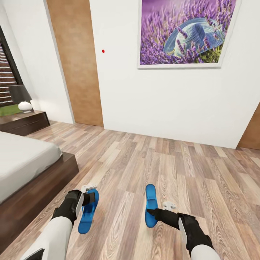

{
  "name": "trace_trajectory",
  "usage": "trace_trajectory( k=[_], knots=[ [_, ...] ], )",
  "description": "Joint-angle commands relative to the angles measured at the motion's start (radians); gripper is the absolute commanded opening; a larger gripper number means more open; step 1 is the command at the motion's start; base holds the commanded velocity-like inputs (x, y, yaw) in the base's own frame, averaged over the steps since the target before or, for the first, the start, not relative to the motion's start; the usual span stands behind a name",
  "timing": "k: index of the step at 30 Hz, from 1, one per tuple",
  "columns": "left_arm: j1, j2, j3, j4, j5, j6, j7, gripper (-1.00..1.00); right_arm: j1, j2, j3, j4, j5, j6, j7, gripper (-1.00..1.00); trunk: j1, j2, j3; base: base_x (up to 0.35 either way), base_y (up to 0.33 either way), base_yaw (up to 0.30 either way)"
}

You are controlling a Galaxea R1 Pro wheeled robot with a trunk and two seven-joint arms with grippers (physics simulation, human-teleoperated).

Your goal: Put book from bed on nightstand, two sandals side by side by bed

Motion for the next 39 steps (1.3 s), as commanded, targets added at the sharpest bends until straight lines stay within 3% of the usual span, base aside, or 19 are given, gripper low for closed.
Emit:
trace_trajectory(
  k=[1, 39],
  knots=[
    [-0.001, -0.002, 0.008, -0.002, -0.011, 0.004, -0.01, -1.0, -0.001, 0.002, -0.008, -0.002, 0.005, 0.007, 0.01, -1.0, 0.0, 0.0, -0.001, 0.289, -0.06, 0.218],
    [-0.001, -0.022, 0.008, 0.064, -0.01, -0.078, -0.004, -1.0, -0.001, 0.0, -0.009, -0.001, 0.005, 0.008, 0.009, -1.0, 0.0, 0.0, -0.001, 0.301, -0.111, 0.19]
  ],
)
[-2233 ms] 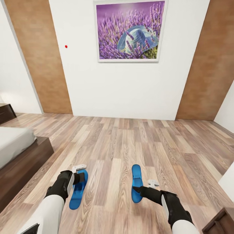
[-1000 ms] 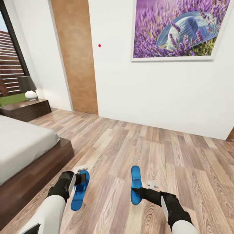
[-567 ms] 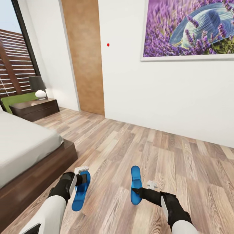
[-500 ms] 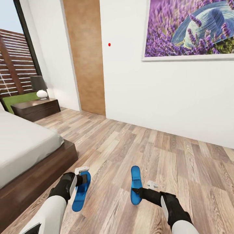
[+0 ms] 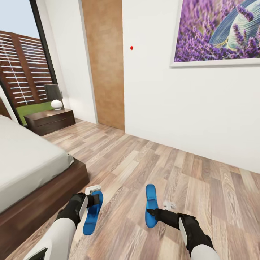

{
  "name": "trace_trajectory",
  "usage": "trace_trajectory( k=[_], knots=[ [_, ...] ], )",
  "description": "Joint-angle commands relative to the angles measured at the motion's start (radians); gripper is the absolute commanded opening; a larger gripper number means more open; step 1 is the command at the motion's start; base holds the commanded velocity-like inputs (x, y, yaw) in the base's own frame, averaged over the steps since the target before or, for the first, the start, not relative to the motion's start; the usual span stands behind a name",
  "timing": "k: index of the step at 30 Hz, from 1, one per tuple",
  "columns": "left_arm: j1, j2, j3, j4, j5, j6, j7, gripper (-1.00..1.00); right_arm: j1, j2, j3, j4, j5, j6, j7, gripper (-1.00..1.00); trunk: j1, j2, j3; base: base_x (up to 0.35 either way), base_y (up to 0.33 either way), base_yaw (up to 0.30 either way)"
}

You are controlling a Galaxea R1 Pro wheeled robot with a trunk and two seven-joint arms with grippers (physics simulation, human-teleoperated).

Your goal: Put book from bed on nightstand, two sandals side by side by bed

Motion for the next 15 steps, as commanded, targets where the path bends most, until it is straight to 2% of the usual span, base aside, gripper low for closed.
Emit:
trace_trajectory(
  k=[1, 15],
  knots=[
    [-0.001, -0.002, 0.008, -0.002, -0.01, 0.004, -0.009, -1.0, -0.001, 0.001, -0.009, -0.002, 0.005, 0.007, 0.01, -1.0, 0.0, 0.0, -0.001, 0.312, -0.119, 0.177],
    [-0.001, -0.002, 0.008, -0.002, -0.009, 0.004, -0.01, -1.0, -0.001, 0.0, -0.009, -0.002, 0.005, 0.007, 0.012, -1.0, 0.0, 0.0, -0.001, 0.31, -0.12, 0.177]
  ],
)
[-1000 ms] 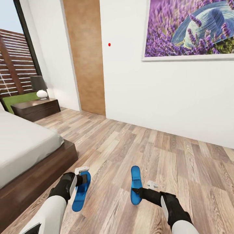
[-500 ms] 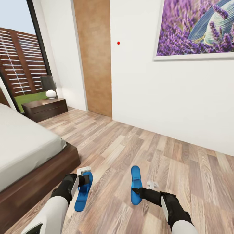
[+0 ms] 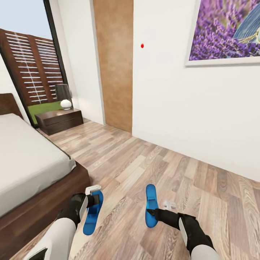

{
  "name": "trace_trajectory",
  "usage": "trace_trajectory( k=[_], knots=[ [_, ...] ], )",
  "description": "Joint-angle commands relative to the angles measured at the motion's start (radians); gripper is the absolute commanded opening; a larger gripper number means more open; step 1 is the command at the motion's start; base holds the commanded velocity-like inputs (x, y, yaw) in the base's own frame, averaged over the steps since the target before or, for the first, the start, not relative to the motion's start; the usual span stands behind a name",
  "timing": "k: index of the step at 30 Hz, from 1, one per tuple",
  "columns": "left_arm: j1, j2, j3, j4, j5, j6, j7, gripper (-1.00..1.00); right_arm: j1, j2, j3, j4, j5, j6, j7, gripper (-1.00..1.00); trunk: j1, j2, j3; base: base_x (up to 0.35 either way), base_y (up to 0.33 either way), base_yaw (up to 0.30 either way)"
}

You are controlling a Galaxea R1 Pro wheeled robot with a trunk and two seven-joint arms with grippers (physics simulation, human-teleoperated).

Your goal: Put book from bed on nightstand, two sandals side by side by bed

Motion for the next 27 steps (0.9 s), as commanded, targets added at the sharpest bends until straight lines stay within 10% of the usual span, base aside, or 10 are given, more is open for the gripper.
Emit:
trace_trajectory(
  k=[1, 27],
  knots=[
    [-0.001, -0.002, 0.008, -0.002, -0.01, 0.004, -0.009, -1.0, -0.001, 0.002, -0.008, -0.002, 0.005, 0.007, 0.01, -1.0, 0.0, 0.0, -0.001, 0.297, -0.167, 0.16],
    [-0.001, -0.002, 0.008, -0.002, -0.012, 0.004, -0.009, -1.0, -0.001, 0.001, -0.015, -0.002, 0.005, 0.007, 0.01, -1.0, 0.0, 0.0, -0.001, 0.29, -0.198, 0.143]
  ],
)
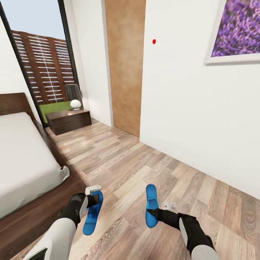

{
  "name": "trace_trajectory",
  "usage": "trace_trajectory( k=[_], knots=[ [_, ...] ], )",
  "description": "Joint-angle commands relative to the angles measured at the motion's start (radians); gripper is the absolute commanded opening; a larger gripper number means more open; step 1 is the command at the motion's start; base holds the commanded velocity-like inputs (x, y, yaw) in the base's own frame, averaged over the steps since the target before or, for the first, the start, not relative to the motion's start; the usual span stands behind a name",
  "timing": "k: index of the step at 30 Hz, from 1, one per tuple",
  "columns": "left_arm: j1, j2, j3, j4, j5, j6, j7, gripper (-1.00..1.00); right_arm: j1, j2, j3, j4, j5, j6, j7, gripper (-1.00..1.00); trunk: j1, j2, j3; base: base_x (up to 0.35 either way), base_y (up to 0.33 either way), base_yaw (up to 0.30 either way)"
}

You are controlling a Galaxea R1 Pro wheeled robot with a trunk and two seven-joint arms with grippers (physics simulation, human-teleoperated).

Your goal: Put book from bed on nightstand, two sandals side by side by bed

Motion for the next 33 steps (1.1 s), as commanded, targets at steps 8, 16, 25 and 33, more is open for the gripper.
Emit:
trace_trajectory(
  k=[8, 16, 25, 33],
  knots=[
    [-0.001, -0.002, 0.008, -0.002, -0.01, 0.004, -0.01, -1.0, -0.001, 0.002, -0.007, -0.001, 0.006, 0.006, 0.01, -1.0, 0.0, 0.0, -0.001, 0.241, -0.241, 0.24],
    [-0.001, -0.002, 0.008, -0.002, -0.01, 0.004, -0.009, -1.0, -0.001, 0.003, -0.007, -0.001, 0.006, 0.006, 0.009, -1.0, 0.0, 0.0, -0.001, 0.169, -0.283, 0.24],
    [-0.001, -0.002, 0.008, -0.002, -0.01, 0.004, -0.01, -1.0, -0.001, 0.003, -0.007, -0.001, 0.007, 0.006, 0.01, -1.0, 0.0, 0.0, -0.001, 0.159, -0.29, 0.24],
    [-0.001, -0.002, 0.008, -0.002, -0.009, 0.004, -0.01, -1.0, -0.001, 0.003, -0.007, -0.001, 0.007, 0.006, 0.009, -1.0, 0.0, 0.0, -0.001, 0.202, -0.275, 0.24]
  ],
)
